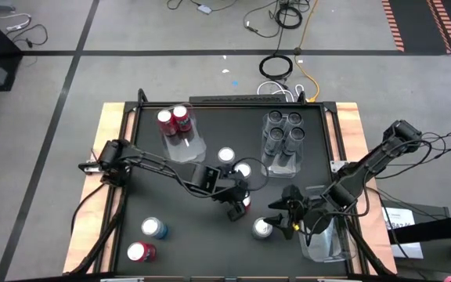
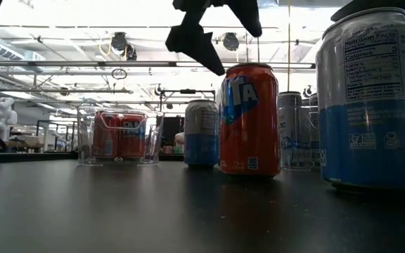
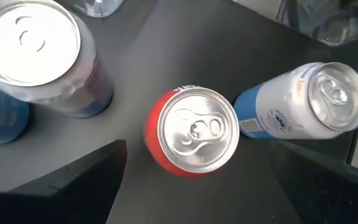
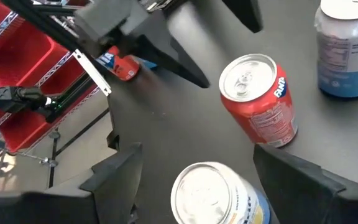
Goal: Sort soda cans
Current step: Put the red soda can into the top left transparent bin
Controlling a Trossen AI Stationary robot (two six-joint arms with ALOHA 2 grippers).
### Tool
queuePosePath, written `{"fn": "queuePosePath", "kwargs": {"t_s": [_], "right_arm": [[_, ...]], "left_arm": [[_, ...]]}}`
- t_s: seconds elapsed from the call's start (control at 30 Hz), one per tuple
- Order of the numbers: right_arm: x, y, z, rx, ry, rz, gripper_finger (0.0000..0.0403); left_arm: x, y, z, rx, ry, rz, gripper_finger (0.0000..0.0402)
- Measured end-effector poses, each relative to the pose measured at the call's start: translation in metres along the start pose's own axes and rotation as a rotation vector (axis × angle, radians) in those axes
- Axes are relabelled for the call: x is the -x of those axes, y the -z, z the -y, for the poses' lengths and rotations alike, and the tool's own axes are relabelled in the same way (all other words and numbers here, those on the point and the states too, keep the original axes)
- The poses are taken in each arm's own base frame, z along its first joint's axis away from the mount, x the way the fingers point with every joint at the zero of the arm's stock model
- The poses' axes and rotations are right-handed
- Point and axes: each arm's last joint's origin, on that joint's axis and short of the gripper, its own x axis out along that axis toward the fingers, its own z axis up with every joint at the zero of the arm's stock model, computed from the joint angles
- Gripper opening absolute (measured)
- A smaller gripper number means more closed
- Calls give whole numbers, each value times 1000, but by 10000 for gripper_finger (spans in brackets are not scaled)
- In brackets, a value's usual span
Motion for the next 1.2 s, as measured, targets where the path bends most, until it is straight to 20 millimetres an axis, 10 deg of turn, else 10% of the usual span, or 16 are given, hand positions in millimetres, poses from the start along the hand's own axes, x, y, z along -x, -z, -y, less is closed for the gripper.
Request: {"fn": "queuePosePath", "kwargs": {"t_s": [1.2], "right_arm": [[0, 1, 2, 19, 21, -9, 297]], "left_arm": [[-74, 13, -6, -7, -97, -73, 398]]}}
